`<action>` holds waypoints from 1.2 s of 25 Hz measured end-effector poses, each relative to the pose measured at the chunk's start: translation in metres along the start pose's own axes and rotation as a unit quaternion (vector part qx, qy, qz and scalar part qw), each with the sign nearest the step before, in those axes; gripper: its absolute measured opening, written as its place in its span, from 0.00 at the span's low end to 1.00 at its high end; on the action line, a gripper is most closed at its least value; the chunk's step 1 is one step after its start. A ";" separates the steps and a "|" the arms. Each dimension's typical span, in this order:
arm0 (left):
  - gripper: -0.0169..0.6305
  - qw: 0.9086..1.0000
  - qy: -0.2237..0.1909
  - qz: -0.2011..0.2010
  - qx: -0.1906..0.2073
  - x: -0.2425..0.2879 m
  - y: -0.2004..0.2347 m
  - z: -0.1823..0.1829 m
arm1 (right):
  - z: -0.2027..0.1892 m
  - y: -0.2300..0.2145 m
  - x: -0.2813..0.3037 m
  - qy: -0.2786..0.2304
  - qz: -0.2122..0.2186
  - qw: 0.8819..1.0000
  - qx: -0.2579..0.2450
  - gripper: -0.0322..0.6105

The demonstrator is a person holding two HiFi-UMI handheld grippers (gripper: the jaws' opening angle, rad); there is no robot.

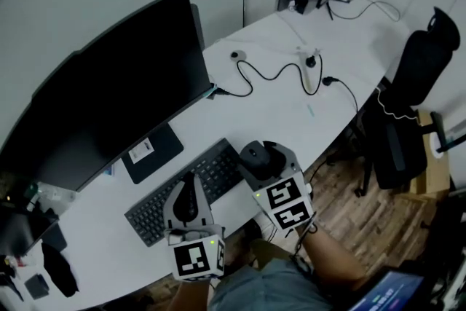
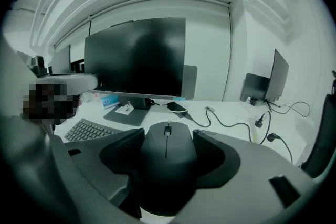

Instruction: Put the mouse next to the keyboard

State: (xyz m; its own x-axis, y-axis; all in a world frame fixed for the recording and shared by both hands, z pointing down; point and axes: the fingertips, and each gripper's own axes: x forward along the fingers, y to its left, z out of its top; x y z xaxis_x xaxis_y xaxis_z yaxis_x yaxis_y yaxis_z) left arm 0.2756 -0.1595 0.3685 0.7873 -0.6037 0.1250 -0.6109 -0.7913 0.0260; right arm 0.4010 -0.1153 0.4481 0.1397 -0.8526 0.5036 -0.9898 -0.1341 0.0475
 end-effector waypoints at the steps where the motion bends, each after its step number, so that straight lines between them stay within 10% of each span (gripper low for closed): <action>1: 0.03 1.000 0.003 -0.001 0.001 0.006 -0.003 -0.001 | -0.002 -0.006 0.003 0.002 0.000 1.000 0.001 0.51; 30: 0.03 0.991 0.122 0.045 -0.024 0.059 0.023 -0.080 | -0.085 -0.046 0.140 0.108 0.057 0.992 -0.003 0.52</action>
State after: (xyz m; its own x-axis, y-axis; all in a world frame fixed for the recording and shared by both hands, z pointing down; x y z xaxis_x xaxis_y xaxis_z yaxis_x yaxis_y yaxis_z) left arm 0.3016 -0.2059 0.4563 0.6899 -0.6254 0.3645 -0.6854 -0.7263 0.0513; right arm 0.4639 -0.1855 0.5901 0.0188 -0.7331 0.6799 -0.9991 -0.0398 -0.0153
